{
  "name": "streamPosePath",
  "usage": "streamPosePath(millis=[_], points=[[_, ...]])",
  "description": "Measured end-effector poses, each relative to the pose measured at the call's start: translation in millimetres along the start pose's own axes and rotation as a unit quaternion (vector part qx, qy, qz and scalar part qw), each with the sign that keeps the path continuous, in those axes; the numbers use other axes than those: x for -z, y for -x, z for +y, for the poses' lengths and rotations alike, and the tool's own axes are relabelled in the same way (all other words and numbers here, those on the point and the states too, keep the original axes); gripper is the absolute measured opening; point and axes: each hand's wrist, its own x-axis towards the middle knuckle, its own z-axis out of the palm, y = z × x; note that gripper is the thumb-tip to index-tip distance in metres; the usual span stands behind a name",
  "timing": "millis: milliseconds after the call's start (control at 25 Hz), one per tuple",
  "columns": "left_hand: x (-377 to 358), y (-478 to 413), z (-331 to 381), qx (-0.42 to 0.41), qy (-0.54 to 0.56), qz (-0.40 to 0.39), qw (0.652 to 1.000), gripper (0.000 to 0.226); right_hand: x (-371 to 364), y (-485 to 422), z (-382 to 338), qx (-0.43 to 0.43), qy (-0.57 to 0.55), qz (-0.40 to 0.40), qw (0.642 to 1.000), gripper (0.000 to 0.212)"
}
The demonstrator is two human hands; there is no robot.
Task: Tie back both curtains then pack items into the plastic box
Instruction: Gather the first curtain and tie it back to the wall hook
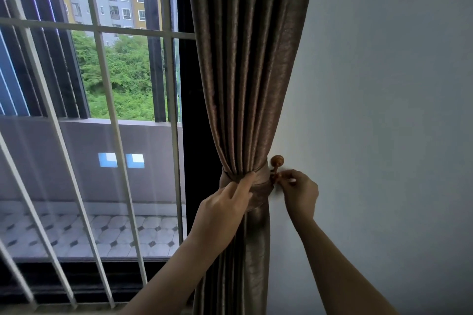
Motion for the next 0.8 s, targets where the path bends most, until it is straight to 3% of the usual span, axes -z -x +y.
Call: streamPosePath(millis=[160, 280, 320, 360, 400, 480, 520, 560, 640, 680, 760, 800], points=[[11.1, 3.6, -1.2, 0.106, 0.113, 0.008, 0.988, 0.03, 16.4, -3.2, -8.2, 0.068, 0.063, -0.064, 0.994, 0.017], [21.2, 8.3, -0.8, 0.237, 0.197, 0.031, 0.951, 0.026, 28.7, -5.5, -21.6, -0.05, -0.06, 0.006, 0.997, 0.022], [24.2, 9.0, 0.4, 0.309, 0.228, 0.032, 0.923, 0.027, 35.0, -3.6, -27.2, -0.099, -0.096, 0.023, 0.99, 0.024], [27.2, 8.4, 1.8, 0.395, 0.272, 0.021, 0.877, 0.03, 40.1, -0.4, -31.8, -0.145, -0.107, -0.009, 0.984, 0.026], [31.5, 7.4, 3.3, 0.482, 0.331, 0.007, 0.811, 0.032, 44.2, 7.1, -35.7, -0.193, -0.111, -0.085, 0.971, 0.027], [35.1, 7.1, 2.9, 0.599, 0.471, -0.006, 0.647, 0.026, 47.0, 30.8, -43.0, -0.289, -0.129, -0.263, 0.911, 0.037], [37.2, 5.5, 2.9, 0.627, 0.522, -0.013, 0.579, 0.02, 47.4, 42.2, -47.2, -0.321, -0.158, -0.32, 0.877, 0.041], [38.7, 3.1, 2.7, 0.643, 0.548, -0.019, 0.535, 0.015, 47.7, 50.6, -51.1, -0.351, -0.218, -0.338, 0.845, 0.041], [40.6, -1.6, 4.3, 0.66, 0.576, -0.013, 0.482, 0.008, 50.7, 62.5, -62.1, -0.425, -0.383, -0.288, 0.768, 0.026], [41.5, -4.2, 5.3, 0.665, 0.588, -0.01, 0.461, 0.006, 52.0, 65.8, -67.1, -0.466, -0.471, -0.249, 0.707, 0.019], [44.8, -11.7, 8.4, 0.667, 0.595, -0.025, 0.447, 0.006, 55.3, 65.7, -75.6, -0.518, -0.589, -0.176, 0.595, 0.018], [46.4, -15.4, 9.4, 0.669, 0.589, -0.037, 0.453, 0.008, 56.5, 66.1, -79.1, -0.527, -0.603, -0.163, 0.576, 0.023]])
